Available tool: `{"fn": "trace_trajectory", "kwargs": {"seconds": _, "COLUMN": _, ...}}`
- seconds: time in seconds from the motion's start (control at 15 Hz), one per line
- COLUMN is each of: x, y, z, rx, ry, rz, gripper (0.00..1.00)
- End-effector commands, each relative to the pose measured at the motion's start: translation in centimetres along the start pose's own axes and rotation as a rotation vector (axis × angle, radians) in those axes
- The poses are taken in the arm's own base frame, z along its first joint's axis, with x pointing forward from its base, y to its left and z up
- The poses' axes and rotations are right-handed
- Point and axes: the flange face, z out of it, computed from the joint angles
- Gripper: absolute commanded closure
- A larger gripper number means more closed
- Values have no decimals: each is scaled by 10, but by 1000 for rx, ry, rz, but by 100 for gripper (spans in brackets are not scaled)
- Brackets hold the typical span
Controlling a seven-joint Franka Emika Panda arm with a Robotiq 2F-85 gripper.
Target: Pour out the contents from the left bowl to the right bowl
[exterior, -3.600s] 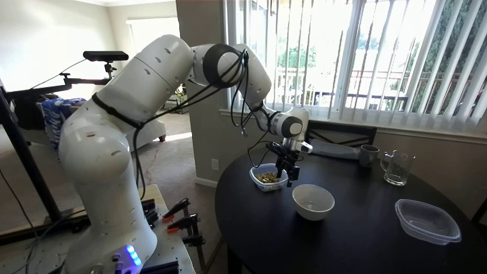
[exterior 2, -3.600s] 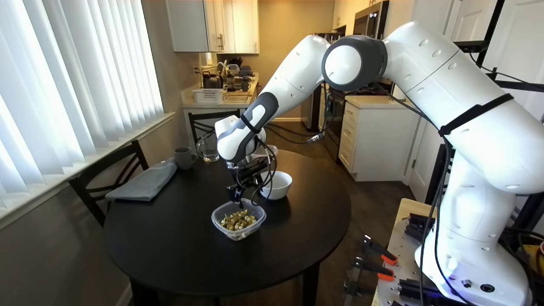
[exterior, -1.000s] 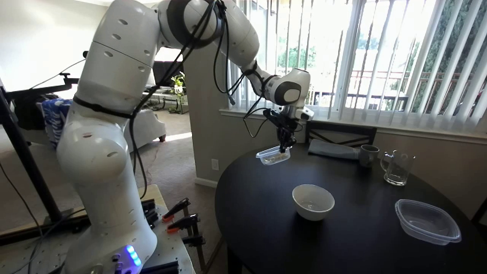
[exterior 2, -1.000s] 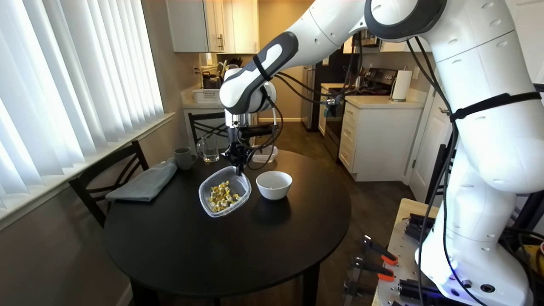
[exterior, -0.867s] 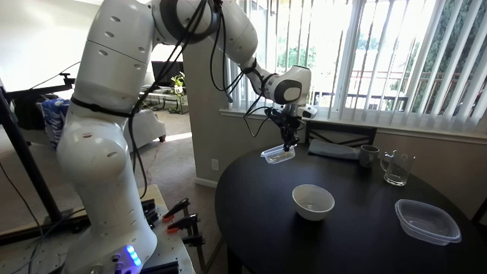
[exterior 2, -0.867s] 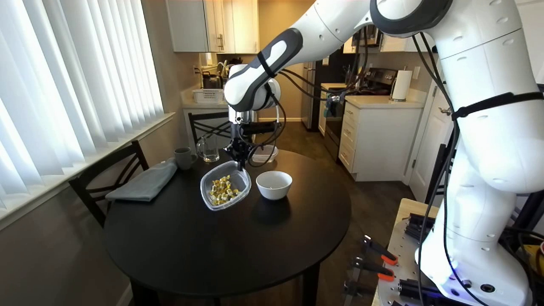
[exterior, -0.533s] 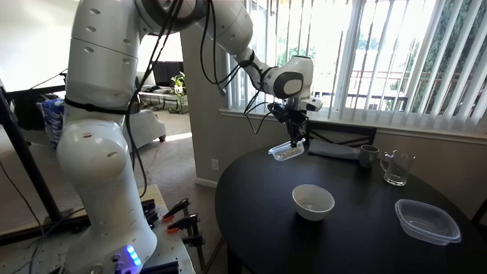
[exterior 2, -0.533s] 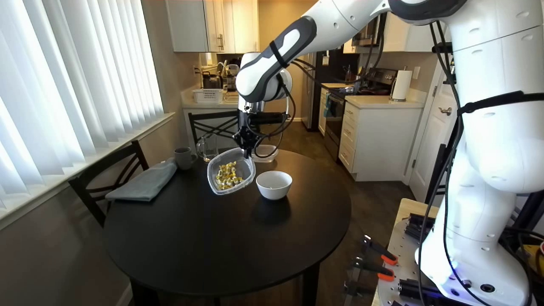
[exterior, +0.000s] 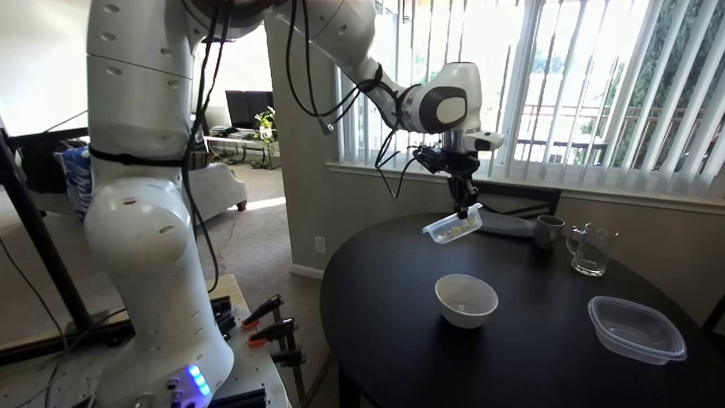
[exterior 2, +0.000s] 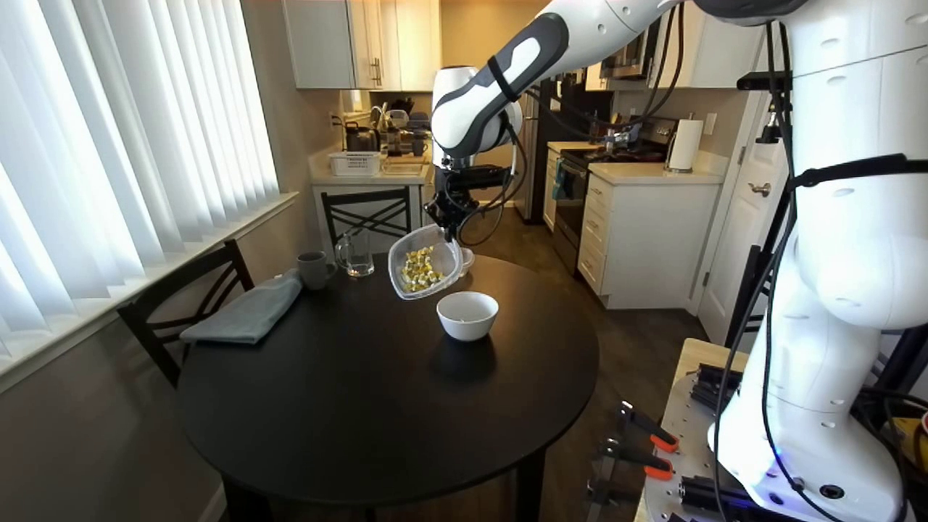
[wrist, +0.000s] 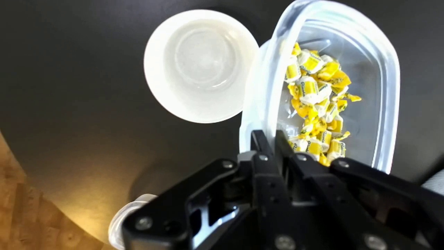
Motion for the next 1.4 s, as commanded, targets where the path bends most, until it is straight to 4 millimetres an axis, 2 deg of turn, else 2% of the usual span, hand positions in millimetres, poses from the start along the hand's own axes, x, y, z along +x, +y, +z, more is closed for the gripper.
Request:
{"fn": "trace_trajectory", "kwargs": {"seconds": 0.0, "x": 8, "y": 22, "z": -1, "rx": -80, "ry": 13, "rz": 77, "gripper": 98}}
{"fn": "trace_trajectory", "kwargs": {"seconds": 0.2, "x": 13, "y": 29, "z": 9, "rx": -128, "ry": 10, "rz": 123, "gripper": 98}}
{"fn": "trace_trajectory", "kwargs": {"seconds": 0.73, "x": 23, "y": 30, "z": 28, "rx": -350, "ry": 124, "rz": 277, "gripper": 98}}
{"fn": "trace_trajectory", "kwargs": {"seconds": 1.13, "x": 16, "y": 20, "z": 27, "rx": -516, "ry": 178, "rz": 306, "gripper": 98}}
{"fn": "trace_trajectory", "kwargs": {"seconds": 1.33, "x": 9, "y": 26, "z": 34, "rx": -656, "ry": 189, "rz": 318, "gripper": 98}}
